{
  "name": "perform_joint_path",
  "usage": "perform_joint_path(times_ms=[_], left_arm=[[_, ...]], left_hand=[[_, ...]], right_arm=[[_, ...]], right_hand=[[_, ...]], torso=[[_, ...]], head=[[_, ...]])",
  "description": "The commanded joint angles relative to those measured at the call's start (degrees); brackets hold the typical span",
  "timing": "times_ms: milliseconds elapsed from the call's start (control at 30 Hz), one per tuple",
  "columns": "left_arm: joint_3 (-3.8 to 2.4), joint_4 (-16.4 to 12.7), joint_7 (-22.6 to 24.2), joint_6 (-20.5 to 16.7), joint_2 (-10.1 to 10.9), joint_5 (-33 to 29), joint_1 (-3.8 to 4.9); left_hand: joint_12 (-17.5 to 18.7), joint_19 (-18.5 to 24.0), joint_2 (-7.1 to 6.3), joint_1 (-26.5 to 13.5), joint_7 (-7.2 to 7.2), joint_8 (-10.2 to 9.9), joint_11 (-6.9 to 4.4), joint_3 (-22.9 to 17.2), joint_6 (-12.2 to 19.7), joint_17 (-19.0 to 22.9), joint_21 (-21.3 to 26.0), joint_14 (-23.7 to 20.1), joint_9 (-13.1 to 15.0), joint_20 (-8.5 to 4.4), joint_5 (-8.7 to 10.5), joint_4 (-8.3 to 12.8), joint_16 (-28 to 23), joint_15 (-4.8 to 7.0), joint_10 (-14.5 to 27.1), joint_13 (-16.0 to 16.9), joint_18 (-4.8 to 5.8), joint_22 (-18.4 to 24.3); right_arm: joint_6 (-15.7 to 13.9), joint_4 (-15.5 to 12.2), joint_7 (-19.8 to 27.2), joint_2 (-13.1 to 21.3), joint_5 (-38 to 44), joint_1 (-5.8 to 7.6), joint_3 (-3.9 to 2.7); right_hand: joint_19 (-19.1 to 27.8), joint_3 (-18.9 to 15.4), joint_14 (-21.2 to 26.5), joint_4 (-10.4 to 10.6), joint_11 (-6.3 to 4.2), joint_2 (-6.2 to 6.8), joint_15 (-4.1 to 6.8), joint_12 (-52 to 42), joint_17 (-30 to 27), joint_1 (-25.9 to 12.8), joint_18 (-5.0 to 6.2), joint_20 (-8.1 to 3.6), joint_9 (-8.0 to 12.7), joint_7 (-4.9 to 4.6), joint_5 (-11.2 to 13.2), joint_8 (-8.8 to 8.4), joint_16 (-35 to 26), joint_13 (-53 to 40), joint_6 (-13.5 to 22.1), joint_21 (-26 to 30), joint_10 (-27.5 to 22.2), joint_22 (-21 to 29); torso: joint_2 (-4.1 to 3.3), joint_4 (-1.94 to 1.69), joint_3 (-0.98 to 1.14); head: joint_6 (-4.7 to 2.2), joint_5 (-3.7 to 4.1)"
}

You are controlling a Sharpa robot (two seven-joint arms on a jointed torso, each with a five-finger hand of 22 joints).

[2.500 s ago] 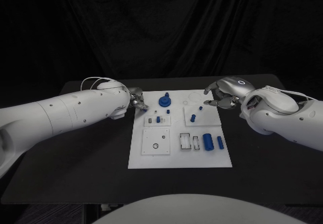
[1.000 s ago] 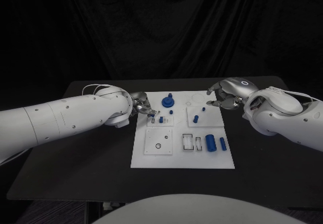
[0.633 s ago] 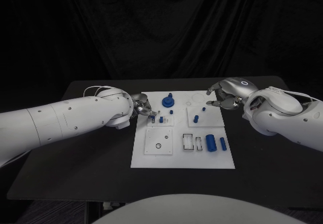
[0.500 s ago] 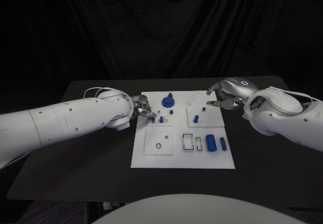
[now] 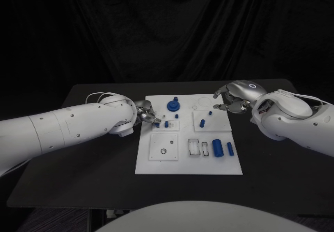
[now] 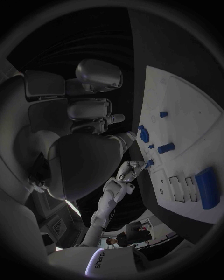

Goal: Assemble the parts on the task board

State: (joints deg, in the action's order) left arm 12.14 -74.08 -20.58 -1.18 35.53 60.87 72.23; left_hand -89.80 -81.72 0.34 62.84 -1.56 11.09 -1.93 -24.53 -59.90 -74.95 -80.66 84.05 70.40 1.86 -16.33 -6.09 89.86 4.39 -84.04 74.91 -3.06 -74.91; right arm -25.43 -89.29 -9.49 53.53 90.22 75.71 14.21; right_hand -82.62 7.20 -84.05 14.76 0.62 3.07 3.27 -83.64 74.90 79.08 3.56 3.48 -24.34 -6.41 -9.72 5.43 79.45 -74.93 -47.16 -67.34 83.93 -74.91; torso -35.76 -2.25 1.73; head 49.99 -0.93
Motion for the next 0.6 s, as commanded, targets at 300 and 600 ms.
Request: perform_joint_path(times_ms=[300,600], left_arm=[[-0.05,0.46,0.59,0.31,-0.06,-0.46,-0.43],[-0.05,0.68,1.48,-0.62,-0.22,-0.46,-0.70]], left_hand=[[-0.20,-0.42,-0.03,-0.72,0.07,0.47,-0.35,0.11,-0.42,-15.05,-0.10,5.95,0.20,-0.13,0.69,-0.51,0.14,0.42,-5.96,15.09,0.03,-8.07],[-0.20,-0.51,0.13,-1.71,0.01,0.53,-0.31,0.65,-0.33,-15.05,-0.07,5.95,0.77,-0.15,4.47,-1.81,0.14,0.41,-5.96,15.09,0.04,-8.27]], right_arm=[[0.21,-0.06,-0.75,0.11,0.18,-0.12,-0.03],[0.24,-0.03,-0.72,0.08,0.18,-0.14,-0.03]], right_hand=[[0.34,-0.06,-3.15,-0.24,0.25,-0.34,-0.44,0.28,7.53,-0.22,0.94,-0.07,0.12,0.03,-0.36,-0.36,-0.33,-10.01,-0.47,0.24,-0.05,-9.06],[0.34,-0.06,-3.15,-0.24,0.25,-0.34,-0.44,0.28,7.53,-0.22,0.94,-0.07,0.12,0.03,-0.36,-0.36,-0.33,-10.01,-0.47,0.24,-0.05,-9.06]], torso=[[-0.12,-0.01,-0.04],[-0.09,0.04,-0.04]], head=[[0.01,0.02],[0.01,-0.07]])
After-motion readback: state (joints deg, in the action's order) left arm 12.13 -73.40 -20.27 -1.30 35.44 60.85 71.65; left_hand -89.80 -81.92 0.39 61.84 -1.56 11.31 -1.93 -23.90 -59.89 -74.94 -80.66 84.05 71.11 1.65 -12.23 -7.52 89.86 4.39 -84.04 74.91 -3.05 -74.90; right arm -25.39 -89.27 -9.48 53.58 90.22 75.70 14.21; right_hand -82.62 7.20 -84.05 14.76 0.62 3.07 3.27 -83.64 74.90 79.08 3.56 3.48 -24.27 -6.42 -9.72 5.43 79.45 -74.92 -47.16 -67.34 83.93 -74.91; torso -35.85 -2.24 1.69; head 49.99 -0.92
